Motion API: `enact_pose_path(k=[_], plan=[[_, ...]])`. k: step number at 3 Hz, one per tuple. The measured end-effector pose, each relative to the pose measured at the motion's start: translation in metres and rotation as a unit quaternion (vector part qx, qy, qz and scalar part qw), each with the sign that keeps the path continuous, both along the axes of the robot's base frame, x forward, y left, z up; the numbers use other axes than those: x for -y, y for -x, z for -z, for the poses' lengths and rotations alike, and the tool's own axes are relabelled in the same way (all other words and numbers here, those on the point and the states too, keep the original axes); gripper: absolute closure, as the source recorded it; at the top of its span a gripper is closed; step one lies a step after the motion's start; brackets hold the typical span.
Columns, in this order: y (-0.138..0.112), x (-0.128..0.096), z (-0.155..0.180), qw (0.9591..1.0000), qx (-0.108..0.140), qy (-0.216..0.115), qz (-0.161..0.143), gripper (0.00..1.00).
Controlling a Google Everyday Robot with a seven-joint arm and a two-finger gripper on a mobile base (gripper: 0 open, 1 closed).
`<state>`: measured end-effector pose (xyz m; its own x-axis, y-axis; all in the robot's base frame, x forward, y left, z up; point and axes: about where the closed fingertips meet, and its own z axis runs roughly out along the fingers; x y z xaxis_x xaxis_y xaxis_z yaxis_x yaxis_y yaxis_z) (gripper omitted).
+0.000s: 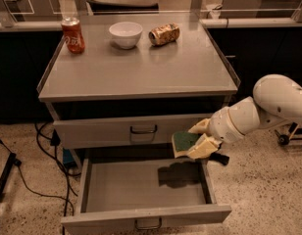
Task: Place sponge into middle drawer
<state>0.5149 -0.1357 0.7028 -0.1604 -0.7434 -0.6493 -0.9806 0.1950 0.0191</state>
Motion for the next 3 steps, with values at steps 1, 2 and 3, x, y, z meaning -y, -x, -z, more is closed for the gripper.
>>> enact_pose_path(k=[1, 2, 3], plan=[[0.000, 0.000, 0.000, 1.0000, 0.000, 0.000, 0.000, 1.00], [0.000, 0.005, 0.023, 0.9997, 0.023, 0.008, 0.006, 1.00], [-0.004, 0.009, 0.047, 0.9989, 0.046, 0.000, 0.011, 1.00]])
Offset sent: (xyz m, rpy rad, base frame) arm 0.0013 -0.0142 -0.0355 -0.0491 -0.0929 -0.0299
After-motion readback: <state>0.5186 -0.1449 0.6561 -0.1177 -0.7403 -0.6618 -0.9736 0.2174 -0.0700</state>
